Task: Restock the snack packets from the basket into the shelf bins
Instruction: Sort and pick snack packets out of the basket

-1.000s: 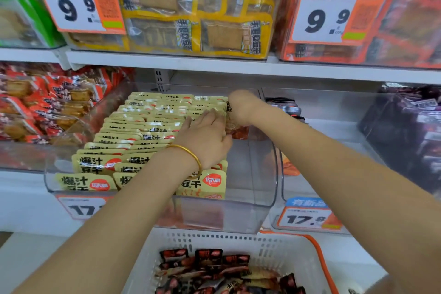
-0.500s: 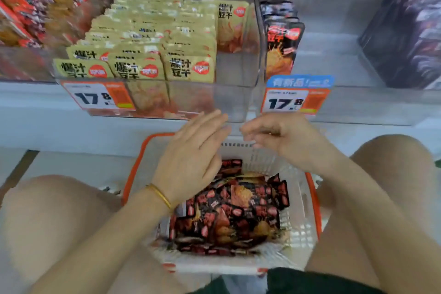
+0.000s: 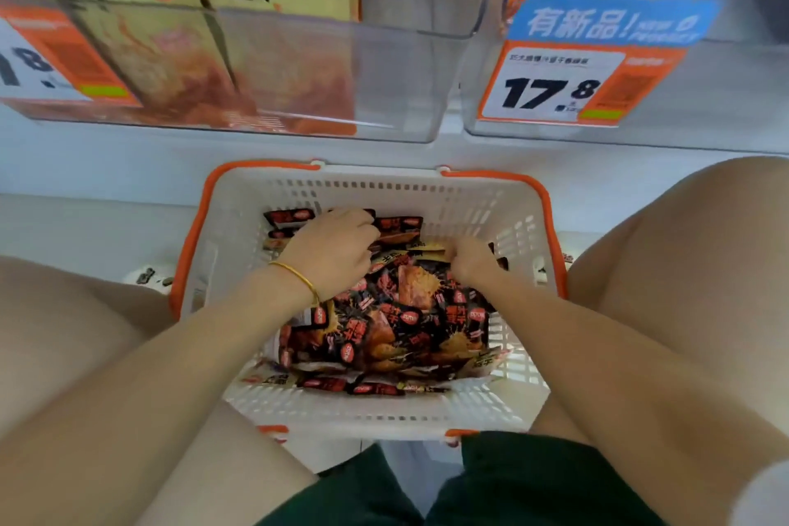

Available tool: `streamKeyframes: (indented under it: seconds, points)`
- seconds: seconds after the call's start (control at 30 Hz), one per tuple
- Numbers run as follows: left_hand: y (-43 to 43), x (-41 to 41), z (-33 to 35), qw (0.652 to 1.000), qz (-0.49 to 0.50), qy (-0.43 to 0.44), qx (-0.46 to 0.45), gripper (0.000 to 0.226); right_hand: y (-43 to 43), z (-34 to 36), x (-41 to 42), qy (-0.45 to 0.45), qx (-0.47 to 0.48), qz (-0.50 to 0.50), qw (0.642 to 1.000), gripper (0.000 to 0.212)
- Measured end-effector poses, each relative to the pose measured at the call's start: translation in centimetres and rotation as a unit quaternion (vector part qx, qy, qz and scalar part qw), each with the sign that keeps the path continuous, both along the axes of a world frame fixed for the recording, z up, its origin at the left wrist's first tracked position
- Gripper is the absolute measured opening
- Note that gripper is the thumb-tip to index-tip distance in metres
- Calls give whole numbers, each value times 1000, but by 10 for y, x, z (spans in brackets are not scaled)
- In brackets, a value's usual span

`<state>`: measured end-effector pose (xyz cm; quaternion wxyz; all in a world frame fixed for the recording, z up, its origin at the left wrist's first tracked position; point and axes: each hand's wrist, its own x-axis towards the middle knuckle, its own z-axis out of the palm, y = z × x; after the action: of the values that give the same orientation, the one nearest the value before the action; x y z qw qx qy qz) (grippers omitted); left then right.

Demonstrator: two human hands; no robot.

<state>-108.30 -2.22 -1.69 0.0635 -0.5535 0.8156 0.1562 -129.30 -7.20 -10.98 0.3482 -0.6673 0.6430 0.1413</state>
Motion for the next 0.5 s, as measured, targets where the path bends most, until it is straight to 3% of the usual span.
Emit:
streamKeyframes:
  seconds: [0.1, 0.2, 0.3, 0.37, 0.5]
  points:
    - [-6, 2, -4, 999, 28, 12, 12, 33, 5, -20, -1, 41, 51, -57, 996, 29]
    - [-7, 1, -6, 999, 32, 16, 30, 33, 18, -39, 2, 32, 106, -134, 985, 9]
    - [-5, -1, -8, 999, 29, 21, 36, 34, 24, -55, 0, 14, 77, -237, 968, 53]
    - [-4, -2, -9, 999, 25, 27, 39, 35, 27, -57, -2, 4, 60, -238, 969, 36]
    - [-2, -4, -11, 998, 22, 38, 52, 37, 27, -36, 3, -55, 10, -122, 991, 10]
